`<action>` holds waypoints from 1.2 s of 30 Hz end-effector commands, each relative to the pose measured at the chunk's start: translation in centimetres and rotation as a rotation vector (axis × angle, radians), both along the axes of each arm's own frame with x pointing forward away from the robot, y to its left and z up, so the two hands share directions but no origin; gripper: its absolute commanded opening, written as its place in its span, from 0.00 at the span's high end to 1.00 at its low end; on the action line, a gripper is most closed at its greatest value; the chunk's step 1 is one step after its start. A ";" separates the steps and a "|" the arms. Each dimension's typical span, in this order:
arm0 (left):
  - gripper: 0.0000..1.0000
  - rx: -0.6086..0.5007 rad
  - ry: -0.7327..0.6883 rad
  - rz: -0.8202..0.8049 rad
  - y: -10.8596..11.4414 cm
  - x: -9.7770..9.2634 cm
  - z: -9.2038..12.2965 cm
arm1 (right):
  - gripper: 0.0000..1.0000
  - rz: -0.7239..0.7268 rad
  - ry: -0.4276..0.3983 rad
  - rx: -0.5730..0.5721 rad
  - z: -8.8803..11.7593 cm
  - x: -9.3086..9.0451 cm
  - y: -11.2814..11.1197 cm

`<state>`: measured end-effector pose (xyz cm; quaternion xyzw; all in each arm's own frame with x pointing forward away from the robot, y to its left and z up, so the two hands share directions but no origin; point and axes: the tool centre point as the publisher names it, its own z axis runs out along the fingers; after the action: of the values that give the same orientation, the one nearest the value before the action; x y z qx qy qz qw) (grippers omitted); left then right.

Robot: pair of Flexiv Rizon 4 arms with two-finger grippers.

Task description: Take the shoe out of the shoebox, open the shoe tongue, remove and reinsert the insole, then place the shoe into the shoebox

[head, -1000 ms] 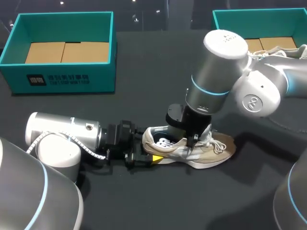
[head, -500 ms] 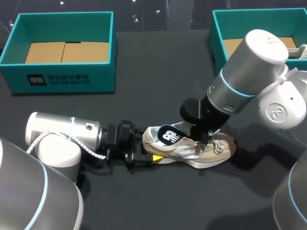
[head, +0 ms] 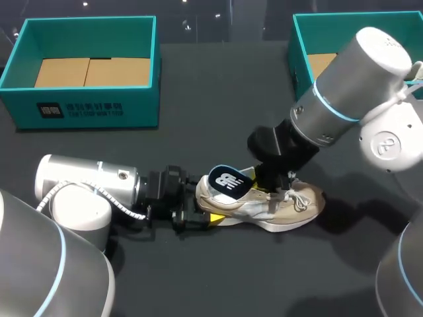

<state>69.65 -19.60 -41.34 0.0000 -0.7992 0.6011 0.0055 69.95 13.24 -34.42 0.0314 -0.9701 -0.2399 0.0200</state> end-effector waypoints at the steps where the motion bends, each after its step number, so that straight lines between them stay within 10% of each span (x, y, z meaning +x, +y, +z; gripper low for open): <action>1: 1.00 0.001 -0.001 0.001 0.1 -0.1 0.1 | 1.00 0.025 -0.002 -0.030 0.6 0.3 1.9; 16: 1.00 0.001 -0.001 0.001 0.1 -0.1 0.1 | 1.00 0.048 0.147 0.008 1.4 0.4 4.7; 20: 1.00 0.001 -0.001 0.001 0.1 -0.1 0.1 | 0.65 0.044 0.191 0.039 1.4 0.6 4.7; 36: 1.00 0.001 -0.001 0.001 0.1 -0.1 0.1 | 0.40 -0.004 0.420 0.098 1.2 0.7 5.4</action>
<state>69.66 -19.59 -41.34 0.0000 -0.7992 0.6010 0.0055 70.20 18.21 -32.66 -0.0212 -0.9355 -0.2860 0.2066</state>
